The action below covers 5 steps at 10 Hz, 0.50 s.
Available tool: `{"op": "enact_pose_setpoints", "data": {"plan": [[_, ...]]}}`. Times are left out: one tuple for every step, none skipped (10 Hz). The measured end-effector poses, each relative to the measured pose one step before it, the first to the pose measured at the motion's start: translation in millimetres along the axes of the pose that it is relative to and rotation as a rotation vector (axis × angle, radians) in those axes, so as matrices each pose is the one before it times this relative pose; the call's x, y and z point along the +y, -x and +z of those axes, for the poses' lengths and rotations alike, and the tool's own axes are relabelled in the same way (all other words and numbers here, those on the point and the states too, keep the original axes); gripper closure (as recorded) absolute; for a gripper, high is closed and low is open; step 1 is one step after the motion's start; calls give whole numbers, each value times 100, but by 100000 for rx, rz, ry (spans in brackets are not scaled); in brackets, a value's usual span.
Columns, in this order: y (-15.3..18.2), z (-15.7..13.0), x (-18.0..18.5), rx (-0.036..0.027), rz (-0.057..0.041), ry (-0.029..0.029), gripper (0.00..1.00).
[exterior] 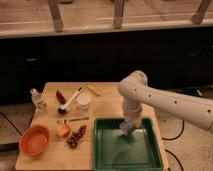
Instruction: Place sponge in tray
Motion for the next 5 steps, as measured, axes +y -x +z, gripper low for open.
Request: {"op": "enact_pose_setpoints", "data": {"plan": [[-5,-67,107,-31,-551,122,79],[11,-81,30,51,-543,78,79],[59,-139,-18,-22,-938,63,79],[55,-42,19,-223,-600,99,79],[-4,-82,43,122,-446,63,79]]}}
